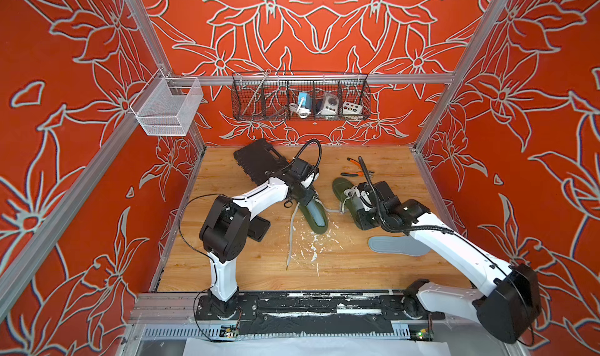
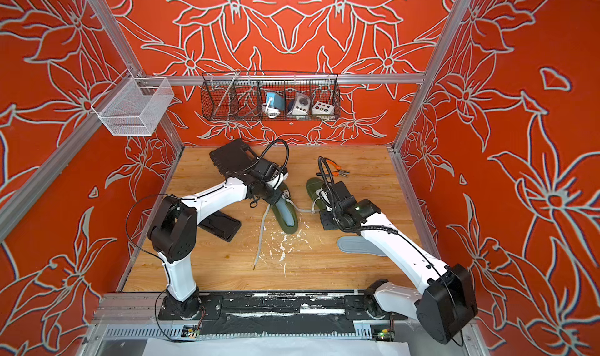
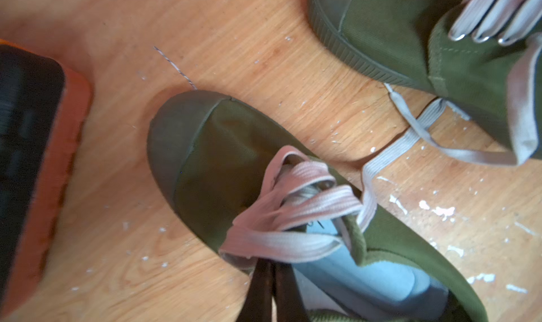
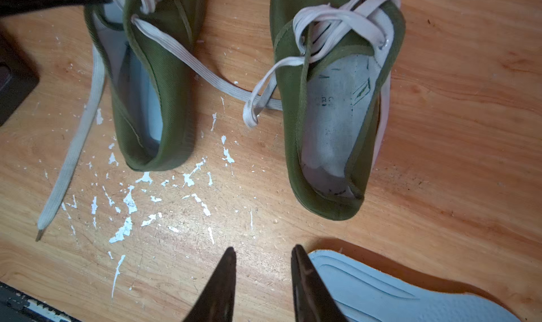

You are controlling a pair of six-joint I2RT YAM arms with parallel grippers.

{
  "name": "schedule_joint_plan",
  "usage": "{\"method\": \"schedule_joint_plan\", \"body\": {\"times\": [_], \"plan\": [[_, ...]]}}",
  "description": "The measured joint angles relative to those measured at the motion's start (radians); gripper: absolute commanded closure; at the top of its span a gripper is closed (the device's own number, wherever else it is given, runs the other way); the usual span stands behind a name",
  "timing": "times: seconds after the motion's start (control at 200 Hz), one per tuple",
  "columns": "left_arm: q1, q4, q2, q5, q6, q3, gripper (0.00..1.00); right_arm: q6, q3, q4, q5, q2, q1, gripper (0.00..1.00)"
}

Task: Insert the insole into the shoe
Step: Move the shoe to the center of the board.

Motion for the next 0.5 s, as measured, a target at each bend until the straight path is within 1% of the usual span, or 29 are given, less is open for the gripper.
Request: {"method": "schedule_joint_plan", "body": {"times": [0.265,0.5], "plan": [[0.084,-0.070,0.037,-0.020,0.105,0.076,1.00,0.000,-0.009,-0.013,-0.003,-0.006,-0.020,0.64],[0.102,-0.056,0.067,0.044,0.113,0.089,1.00,0.023,-0.016,-0.025,-0.005,-0.017,-0.043,0.56]]}}
